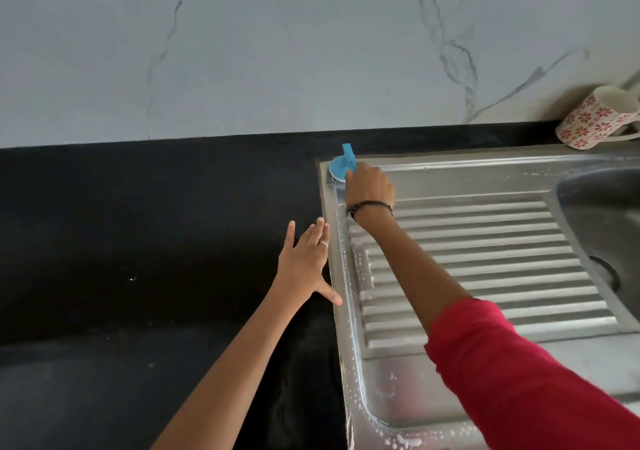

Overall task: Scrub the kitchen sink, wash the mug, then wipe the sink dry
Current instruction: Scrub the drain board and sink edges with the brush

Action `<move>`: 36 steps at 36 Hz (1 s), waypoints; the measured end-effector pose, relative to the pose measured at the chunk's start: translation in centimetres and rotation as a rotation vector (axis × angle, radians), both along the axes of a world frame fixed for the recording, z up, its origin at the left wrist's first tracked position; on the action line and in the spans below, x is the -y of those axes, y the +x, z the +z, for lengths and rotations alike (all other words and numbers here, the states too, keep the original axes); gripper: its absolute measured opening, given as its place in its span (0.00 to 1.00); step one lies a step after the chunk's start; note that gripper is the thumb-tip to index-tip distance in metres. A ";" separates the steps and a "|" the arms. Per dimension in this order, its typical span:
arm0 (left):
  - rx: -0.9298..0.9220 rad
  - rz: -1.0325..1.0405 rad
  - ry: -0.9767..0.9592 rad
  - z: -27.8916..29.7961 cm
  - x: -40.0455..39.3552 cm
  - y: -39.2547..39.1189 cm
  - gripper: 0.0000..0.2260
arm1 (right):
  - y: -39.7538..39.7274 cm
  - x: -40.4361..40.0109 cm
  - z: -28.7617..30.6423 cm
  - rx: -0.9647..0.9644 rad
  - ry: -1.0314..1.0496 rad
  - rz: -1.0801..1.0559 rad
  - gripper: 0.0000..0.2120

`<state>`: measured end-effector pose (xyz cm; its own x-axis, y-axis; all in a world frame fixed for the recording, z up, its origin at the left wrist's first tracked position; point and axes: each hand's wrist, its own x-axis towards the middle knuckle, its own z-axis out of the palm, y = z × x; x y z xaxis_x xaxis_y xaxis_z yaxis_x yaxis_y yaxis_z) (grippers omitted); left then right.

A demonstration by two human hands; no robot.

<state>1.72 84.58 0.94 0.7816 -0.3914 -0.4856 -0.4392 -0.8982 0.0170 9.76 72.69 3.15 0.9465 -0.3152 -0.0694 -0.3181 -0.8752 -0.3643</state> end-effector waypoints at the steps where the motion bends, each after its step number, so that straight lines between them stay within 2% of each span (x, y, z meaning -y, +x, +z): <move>1: 0.001 0.001 0.015 0.0 0.1 0.1 0.57 | 0.7 0.0 0.1 0.005 -0.036 0.018 0.15; 6: -0.014 0.016 0.076 0.5 0.7 0.1 0.56 | -0.9 -0.1 -0.7 -0.030 -0.088 0.069 0.18; 10: -0.015 0.080 0.105 1.2 2.3 0.0 0.47 | -3.5 0.8 -2.1 -0.086 -0.055 0.091 0.15; 12: -0.004 0.118 0.072 1.4 3.7 -0.2 0.42 | -3.5 1.8 -2.2 -0.085 -0.091 0.150 0.14; 16: 0.007 0.147 -0.091 0.9 7.3 -0.9 0.41 | -2.2 6.0 -1.2 -0.093 -0.126 0.175 0.17; 19: -0.009 0.140 -0.184 0.3 9.9 -1.3 0.40 | -1.9 12.4 -1.0 -0.106 -0.112 0.039 0.17; 24: -0.004 0.118 -0.274 -0.1 13.7 -2.0 0.38 | -3.2 26.5 0.1 -0.123 -0.126 -0.328 0.14; 27: 0.032 0.130 -0.334 -0.5 15.7 -2.6 0.40 | -3.0 30.3 0.9 -0.164 -0.127 -0.419 0.15; 30: 0.030 0.168 -0.324 -1.3 17.5 -3.5 0.43 | -2.3 28.0 0.7 -0.180 -0.079 -0.323 0.16; 36: 0.028 0.229 -0.292 -2.9 20.0 -4.8 0.47 | -1.6 17.3 0.2 -0.188 -0.036 0.126 0.17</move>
